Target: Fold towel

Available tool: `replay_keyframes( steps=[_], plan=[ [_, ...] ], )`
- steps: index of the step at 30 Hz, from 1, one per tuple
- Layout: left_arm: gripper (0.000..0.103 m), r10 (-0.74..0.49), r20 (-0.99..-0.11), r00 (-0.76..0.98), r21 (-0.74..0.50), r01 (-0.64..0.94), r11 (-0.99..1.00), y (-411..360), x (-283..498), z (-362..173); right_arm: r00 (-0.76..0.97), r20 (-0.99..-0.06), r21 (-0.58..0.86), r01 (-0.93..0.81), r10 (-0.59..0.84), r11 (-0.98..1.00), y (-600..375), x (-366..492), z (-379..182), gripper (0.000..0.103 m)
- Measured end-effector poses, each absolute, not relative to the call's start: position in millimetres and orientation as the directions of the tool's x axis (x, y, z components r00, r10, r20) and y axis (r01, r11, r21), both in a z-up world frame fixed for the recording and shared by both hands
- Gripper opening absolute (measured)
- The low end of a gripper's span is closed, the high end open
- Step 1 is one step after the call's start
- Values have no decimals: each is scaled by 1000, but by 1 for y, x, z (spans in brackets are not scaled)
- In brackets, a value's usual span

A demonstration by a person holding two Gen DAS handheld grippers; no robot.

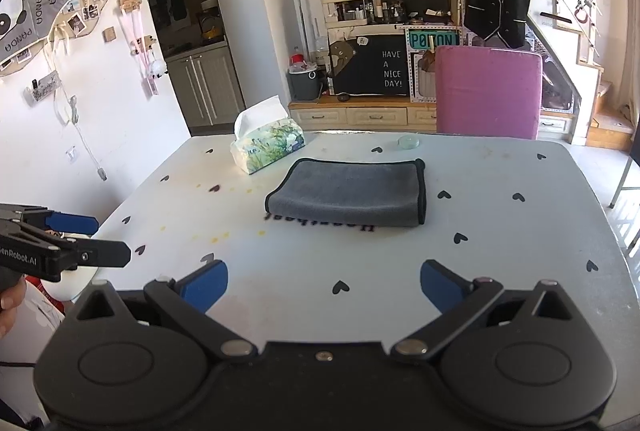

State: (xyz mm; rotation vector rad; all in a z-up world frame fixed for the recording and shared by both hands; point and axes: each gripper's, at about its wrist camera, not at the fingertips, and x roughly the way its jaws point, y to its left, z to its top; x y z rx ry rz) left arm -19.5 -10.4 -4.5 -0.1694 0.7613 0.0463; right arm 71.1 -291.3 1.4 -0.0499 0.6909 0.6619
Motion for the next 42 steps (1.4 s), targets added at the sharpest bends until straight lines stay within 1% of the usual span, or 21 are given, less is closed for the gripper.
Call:
replay_keyframes(
  steps=[42],
  plan=[
    [103,-15,-693,721,-134,-108,985,-10,-21,-8,575,-606,168,-582,549,795,-289,72,2,103]
  ],
)
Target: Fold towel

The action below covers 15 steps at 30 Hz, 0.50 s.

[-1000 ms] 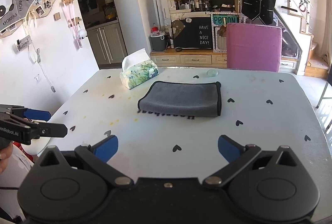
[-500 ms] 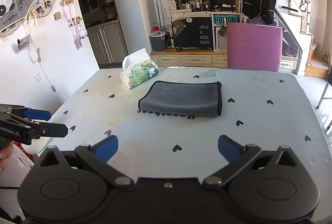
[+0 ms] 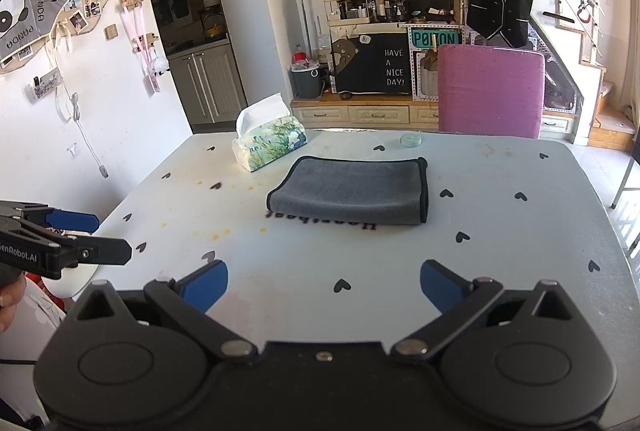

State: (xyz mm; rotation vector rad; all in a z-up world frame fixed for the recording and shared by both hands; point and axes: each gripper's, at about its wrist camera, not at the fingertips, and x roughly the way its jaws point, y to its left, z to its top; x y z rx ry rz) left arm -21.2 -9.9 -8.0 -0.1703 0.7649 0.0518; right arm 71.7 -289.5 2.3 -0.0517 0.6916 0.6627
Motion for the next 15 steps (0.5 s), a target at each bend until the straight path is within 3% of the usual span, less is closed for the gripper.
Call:
replay_keyframes(
  steps=[15],
  plan=[
    [103,-15,-693,721,-135,-108,985,-10,-21,-7,575,-606,168,-583,550,795,-289,72,3,103]
  ],
)
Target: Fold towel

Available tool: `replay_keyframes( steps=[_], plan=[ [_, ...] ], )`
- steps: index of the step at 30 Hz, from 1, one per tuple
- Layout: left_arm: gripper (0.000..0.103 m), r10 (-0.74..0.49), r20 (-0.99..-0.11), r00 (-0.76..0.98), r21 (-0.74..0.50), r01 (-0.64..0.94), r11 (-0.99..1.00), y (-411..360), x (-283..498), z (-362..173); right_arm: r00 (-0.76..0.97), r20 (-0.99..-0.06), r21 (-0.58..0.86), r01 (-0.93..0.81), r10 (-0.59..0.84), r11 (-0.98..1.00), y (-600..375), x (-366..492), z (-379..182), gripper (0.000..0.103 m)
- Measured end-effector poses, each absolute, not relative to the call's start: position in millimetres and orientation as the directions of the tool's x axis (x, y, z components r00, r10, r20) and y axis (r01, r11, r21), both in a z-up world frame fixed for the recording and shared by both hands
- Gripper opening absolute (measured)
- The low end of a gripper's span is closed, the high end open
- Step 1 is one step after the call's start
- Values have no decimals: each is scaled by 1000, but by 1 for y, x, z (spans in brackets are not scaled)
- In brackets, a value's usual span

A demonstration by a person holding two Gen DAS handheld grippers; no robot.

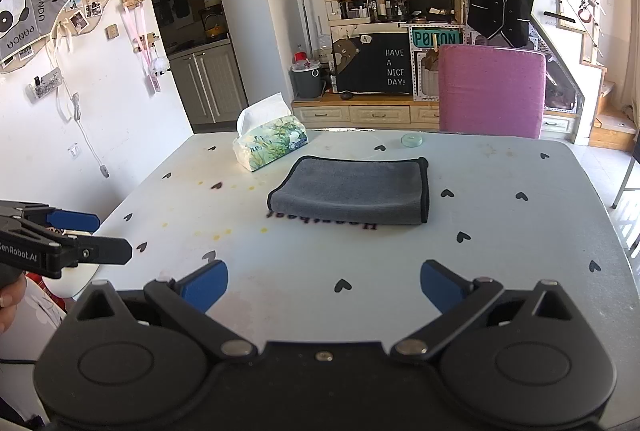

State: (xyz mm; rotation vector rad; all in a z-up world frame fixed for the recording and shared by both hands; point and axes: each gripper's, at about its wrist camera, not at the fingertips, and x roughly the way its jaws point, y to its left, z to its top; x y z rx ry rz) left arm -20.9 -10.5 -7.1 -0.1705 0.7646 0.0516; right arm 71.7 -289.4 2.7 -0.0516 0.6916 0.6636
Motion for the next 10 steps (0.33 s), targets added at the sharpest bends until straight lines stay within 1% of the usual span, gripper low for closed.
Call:
replay_keyframes(
  steps=[10],
  plan=[
    [103,-15,-693,721,-135,-109,985,-10,-21,-7,574,-605,170,-584,552,794,-290,72,3,103]
  ],
)
